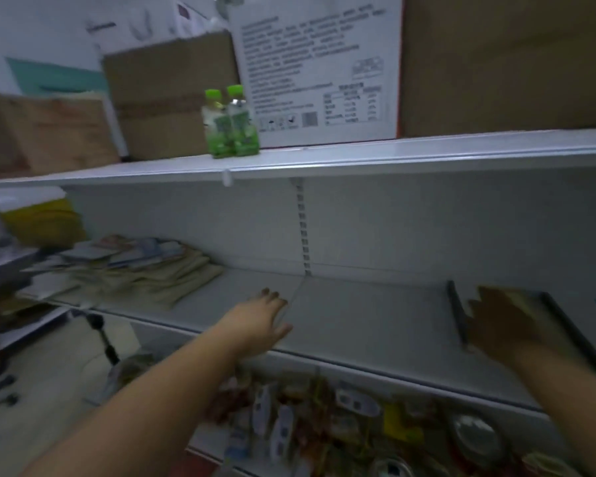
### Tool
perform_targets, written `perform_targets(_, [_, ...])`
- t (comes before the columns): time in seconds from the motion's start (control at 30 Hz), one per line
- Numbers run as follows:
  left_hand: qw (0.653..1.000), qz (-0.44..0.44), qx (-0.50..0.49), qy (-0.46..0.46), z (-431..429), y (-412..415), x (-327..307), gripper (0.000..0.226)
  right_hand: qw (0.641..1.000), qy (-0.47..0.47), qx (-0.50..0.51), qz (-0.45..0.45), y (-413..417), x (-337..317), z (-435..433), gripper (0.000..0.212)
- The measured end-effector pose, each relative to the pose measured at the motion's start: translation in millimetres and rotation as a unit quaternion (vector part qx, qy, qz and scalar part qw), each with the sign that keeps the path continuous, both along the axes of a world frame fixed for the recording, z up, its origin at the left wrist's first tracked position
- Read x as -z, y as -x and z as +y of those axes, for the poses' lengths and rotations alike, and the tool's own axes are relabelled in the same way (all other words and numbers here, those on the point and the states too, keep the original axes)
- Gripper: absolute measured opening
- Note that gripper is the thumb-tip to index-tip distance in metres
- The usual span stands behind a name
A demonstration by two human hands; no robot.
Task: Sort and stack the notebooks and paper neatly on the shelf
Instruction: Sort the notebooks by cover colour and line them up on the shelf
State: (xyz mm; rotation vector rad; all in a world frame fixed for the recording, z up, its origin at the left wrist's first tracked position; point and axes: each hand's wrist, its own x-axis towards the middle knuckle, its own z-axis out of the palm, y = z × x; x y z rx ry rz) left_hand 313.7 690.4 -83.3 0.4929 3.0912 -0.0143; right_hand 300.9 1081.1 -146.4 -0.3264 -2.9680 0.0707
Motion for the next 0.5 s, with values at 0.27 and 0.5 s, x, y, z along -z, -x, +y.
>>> perform_targets(0.27, [0.989, 0.055, -0.135, -0.026, -165, -40, -39, 0.063, 0.912, -0.013, -0.404, -0.065, -34, -40, -338, 0.055])
perform_targets(0.5, [0.978, 0.035, -0.206, -0.019, -274, -67, -32, 0.062, 0.848, -0.064, -0.519, -0.088, -33, -48, -448, 0.058])
